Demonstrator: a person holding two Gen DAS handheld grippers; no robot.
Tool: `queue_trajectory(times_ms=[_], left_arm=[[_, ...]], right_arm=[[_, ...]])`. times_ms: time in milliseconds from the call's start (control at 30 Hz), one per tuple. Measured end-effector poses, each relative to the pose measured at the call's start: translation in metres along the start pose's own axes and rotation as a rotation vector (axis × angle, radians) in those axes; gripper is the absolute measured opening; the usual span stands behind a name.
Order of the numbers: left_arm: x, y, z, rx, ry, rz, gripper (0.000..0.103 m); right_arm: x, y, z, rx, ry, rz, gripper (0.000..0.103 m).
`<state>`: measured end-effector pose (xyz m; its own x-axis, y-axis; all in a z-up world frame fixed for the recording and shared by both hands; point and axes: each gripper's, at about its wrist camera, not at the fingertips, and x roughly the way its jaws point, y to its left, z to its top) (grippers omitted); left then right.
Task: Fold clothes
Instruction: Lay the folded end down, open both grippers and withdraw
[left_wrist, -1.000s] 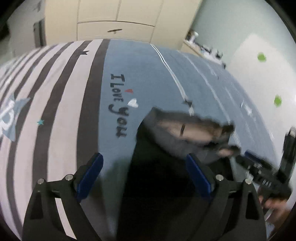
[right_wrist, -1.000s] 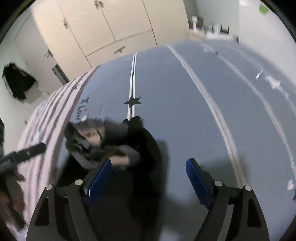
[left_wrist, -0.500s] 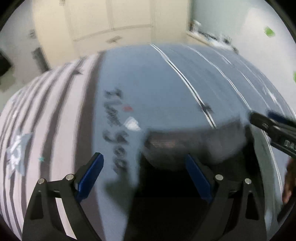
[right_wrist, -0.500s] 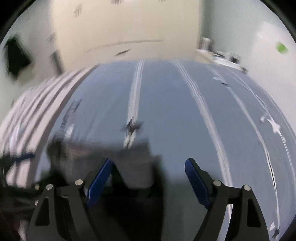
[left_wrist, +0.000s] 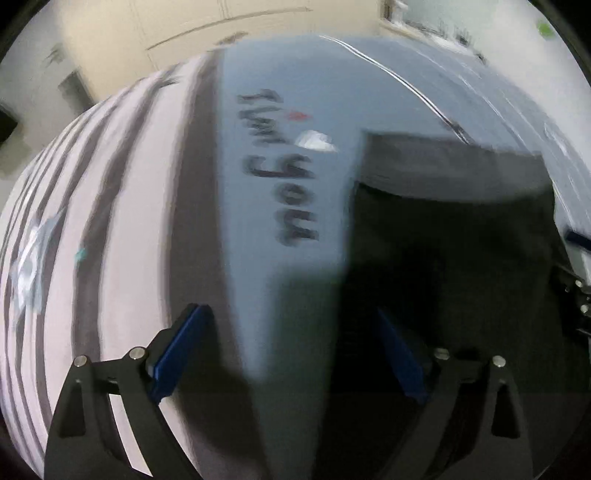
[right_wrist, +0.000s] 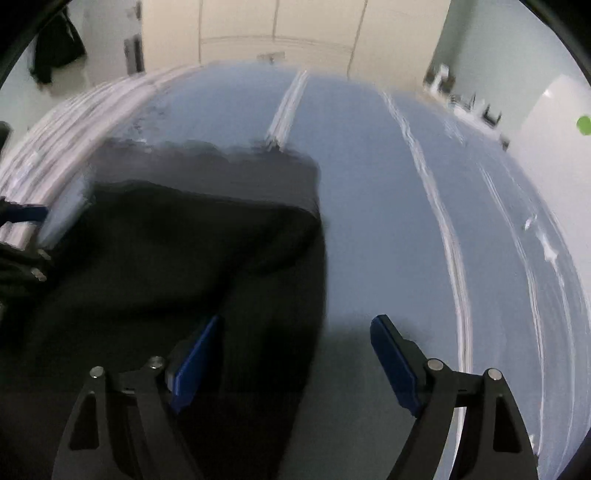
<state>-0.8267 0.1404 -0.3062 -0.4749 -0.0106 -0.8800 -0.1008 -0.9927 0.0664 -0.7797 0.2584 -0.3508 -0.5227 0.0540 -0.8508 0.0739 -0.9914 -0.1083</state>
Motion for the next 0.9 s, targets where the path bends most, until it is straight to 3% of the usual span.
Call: queue_trajectory(times_ms=[100,233,367,467,633,767,900], left_arm=[[-0.021,0.02,-0.003,-0.079,-0.03,-0.018,0.092],[-0.059,0.038,-0.023,-0.12,-0.05,-0.093,0.092],[-0.097,0.049,-0.072,-0.144,-0.01,-0.221,0.092],[-0.122,0.051,-0.122,-0.162,0.028,-0.281,0.092],[-0.164,0.045,-0.213,-0.227,0.074,-0.363,0.092],[-0.19,0.042,-0.267,-0.286,0.099,-0.392,0.092],[-0.2,0.031,-0.297,-0.339,0.116,-0.43,0.092]], right_arm=[[-0.006,-0.028,0.003,0.119,-0.026,-0.009,0.082],[-0.023,-0.051,-0.003,0.134,-0.034,-0.045,0.082],[-0.059,-0.059,-0.035,0.143,-0.031,0.039,0.082],[-0.09,-0.057,-0.083,0.195,0.014,0.188,0.083],[-0.139,-0.036,-0.169,0.222,0.063,0.34,0.083],[-0.173,-0.018,-0.242,0.242,0.12,0.386,0.083],[-0.186,-0.014,-0.288,0.341,0.173,0.427,0.083]])
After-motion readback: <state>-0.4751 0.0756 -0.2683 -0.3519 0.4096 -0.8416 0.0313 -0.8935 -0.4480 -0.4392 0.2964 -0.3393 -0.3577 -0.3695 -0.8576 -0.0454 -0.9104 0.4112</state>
